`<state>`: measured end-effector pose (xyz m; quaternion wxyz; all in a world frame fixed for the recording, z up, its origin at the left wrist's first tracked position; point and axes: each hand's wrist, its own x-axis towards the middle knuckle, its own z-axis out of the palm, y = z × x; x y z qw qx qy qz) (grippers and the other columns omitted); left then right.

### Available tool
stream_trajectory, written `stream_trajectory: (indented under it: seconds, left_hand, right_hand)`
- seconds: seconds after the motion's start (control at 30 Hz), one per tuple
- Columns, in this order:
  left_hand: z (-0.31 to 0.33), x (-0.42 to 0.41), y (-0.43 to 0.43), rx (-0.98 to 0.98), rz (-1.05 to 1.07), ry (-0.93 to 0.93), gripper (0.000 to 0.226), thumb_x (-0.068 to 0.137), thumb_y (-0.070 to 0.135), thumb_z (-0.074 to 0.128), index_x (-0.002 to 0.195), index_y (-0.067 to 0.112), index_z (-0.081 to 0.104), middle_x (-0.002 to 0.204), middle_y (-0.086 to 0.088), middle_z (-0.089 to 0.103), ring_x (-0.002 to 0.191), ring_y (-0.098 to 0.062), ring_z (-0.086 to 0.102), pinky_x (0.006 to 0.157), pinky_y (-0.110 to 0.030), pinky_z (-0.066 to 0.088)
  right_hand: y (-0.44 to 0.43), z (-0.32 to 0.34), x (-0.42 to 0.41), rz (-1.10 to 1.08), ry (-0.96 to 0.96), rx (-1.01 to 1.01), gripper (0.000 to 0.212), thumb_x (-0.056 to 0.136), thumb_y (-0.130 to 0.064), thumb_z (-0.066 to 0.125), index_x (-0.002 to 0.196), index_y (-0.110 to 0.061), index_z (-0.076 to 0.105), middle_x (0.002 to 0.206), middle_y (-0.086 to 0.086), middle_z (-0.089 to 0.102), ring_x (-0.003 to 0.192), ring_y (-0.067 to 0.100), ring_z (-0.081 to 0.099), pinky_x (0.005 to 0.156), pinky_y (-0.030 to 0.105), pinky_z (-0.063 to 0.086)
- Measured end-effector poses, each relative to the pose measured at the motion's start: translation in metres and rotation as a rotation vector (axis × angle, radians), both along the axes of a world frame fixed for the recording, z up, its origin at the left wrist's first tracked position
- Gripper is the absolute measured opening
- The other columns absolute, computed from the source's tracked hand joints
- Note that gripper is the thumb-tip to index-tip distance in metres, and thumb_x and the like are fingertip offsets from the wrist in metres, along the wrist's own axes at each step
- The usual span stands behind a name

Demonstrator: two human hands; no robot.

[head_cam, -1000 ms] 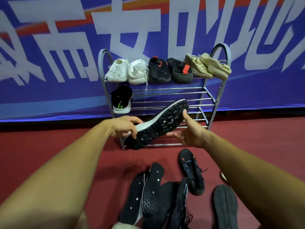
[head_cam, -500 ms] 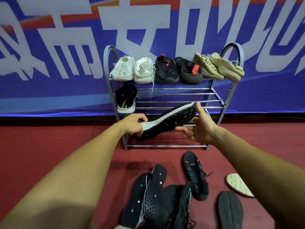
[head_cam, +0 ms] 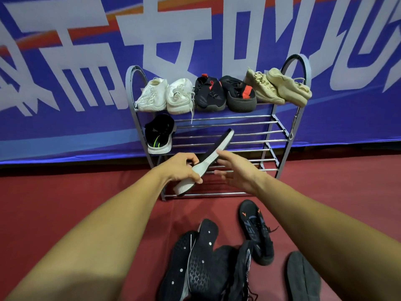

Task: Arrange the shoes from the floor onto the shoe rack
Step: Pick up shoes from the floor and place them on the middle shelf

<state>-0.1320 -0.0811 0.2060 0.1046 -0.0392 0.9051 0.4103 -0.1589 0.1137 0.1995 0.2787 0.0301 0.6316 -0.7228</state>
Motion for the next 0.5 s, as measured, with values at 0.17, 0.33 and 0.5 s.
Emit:
stream_trajectory:
  seconds: [0.17, 0.33, 0.5]
  left_hand:
    - [0.002, 0.008, -0.006, 0.12, 0.036, -0.091, 0.04, 0.067, -0.001, 0.083, 0.088, 0.019, 0.055, 0.066, 0.0, 0.059, 0.049, -0.009, 0.054, 0.041, -0.015, 0.031]
    - [0.005, 0.013, -0.018, 0.062, -0.053, 0.026, 0.043, 0.064, 0.002, 0.085, 0.09, 0.022, 0.057, 0.078, 0.004, 0.053, 0.064, -0.012, 0.046, 0.054, -0.017, 0.038]
    - [0.002, 0.012, -0.026, -0.079, -0.055, 0.139, 0.041, 0.064, 0.007, 0.079, 0.095, 0.025, 0.058, 0.078, 0.013, 0.055, 0.066, -0.012, 0.043, 0.057, -0.02, 0.038]
  right_hand:
    - [-0.008, 0.001, -0.003, -0.149, 0.005, 0.008, 0.049, 0.094, -0.046, 0.06, 0.13, -0.012, 0.056, 0.117, 0.014, 0.068, 0.073, 0.015, 0.065, 0.055, 0.024, 0.039]
    - [0.01, 0.001, -0.017, -0.227, -0.153, -0.079, 0.086, 0.085, -0.084, 0.031, 0.132, -0.015, 0.049, 0.091, 0.018, 0.076, 0.054, 0.017, 0.059, 0.055, 0.025, 0.039]
    - [0.029, 0.007, -0.022, -0.148, -0.219, -0.162, 0.102, 0.079, -0.09, 0.026, 0.129, -0.007, 0.058, 0.103, 0.025, 0.073, 0.053, 0.016, 0.045, 0.05, 0.021, 0.033]
